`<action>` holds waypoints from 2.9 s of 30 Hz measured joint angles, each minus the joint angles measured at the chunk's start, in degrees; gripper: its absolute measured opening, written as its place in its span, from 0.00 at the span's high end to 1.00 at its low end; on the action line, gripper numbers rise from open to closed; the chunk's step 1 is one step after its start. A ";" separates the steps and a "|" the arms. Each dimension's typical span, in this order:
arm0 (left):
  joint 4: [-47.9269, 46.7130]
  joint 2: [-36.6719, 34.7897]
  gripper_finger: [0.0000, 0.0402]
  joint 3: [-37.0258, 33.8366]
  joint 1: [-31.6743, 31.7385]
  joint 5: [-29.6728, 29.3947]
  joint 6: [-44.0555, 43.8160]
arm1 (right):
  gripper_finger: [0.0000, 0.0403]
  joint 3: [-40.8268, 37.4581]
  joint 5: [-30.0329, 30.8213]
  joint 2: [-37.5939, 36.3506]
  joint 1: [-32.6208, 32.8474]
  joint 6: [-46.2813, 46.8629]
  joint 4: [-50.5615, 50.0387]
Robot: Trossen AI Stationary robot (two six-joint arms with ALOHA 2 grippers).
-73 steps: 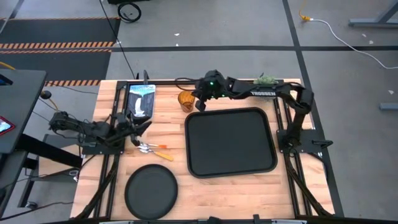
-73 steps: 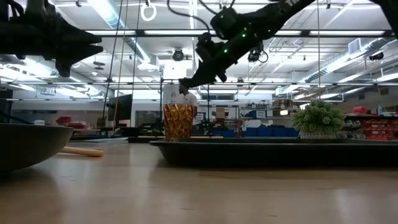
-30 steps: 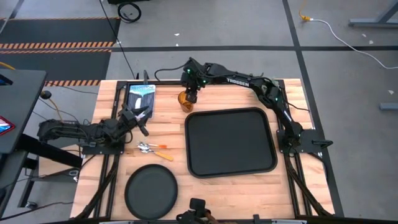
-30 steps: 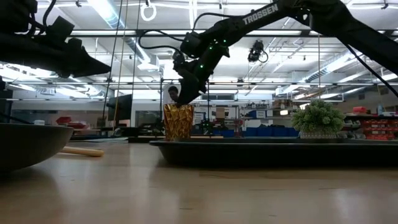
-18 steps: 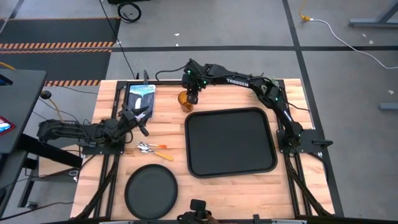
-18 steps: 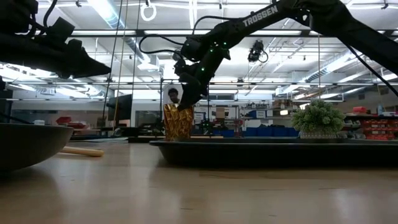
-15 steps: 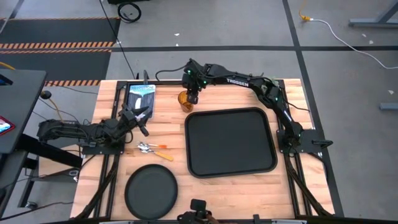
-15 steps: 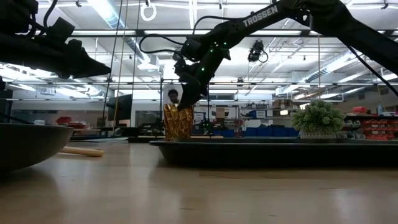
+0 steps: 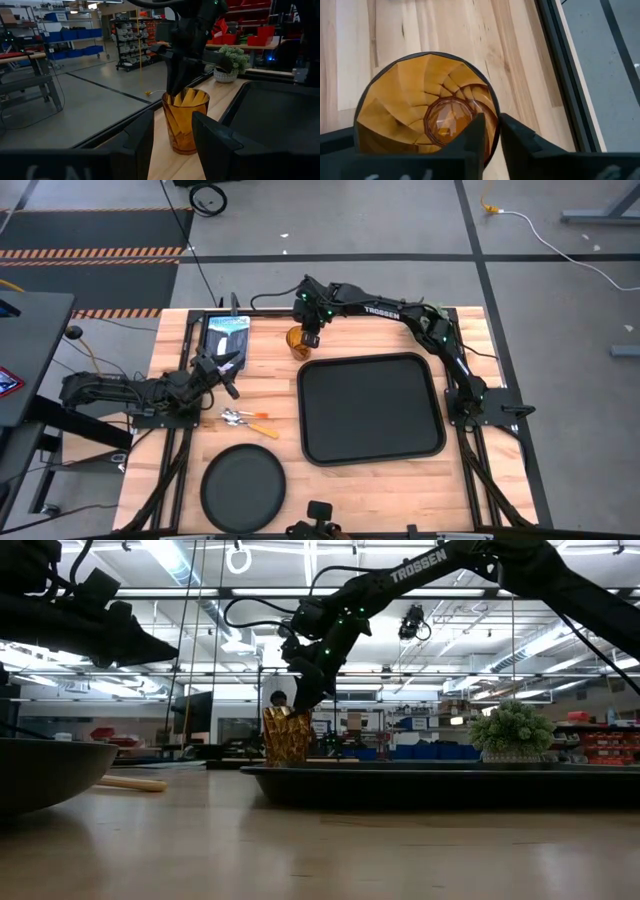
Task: Pick and place plate/cup/fork/spoon on tray
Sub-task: Put the yellow cup on the top right of the black tray
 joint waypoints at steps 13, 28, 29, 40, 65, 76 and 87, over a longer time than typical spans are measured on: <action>-0.02 0.00 0.65 0.00 0.00 0.02 -1.50 | 0.96 0.13 2.24 -0.07 0.02 0.00 -0.25; -0.13 0.00 0.65 0.00 -0.09 0.02 -1.51 | 0.97 9.61 -0.73 -0.57 -1.31 -1.47 -11.67; -0.13 0.00 0.65 0.00 -0.09 0.01 -1.46 | 0.97 9.66 -1.43 -1.01 -1.31 -1.62 -12.34; -0.13 0.02 0.65 0.00 -0.09 0.01 -1.51 | 0.98 6.60 -5.53 -5.92 -0.36 -1.25 -19.46; -1.24 0.02 0.65 0.00 -0.07 0.02 -1.42 | 0.98 -54.22 4.15 -49.88 3.06 24.31 -0.98; -1.24 0.02 0.65 0.00 -0.07 0.02 -1.23 | 0.98 -69.36 7.60 -65.61 -0.11 33.90 -3.22; -1.22 0.02 0.65 0.00 -0.07 0.02 -1.33 | 0.98 -72.65 15.97 -71.09 -6.57 40.06 -13.14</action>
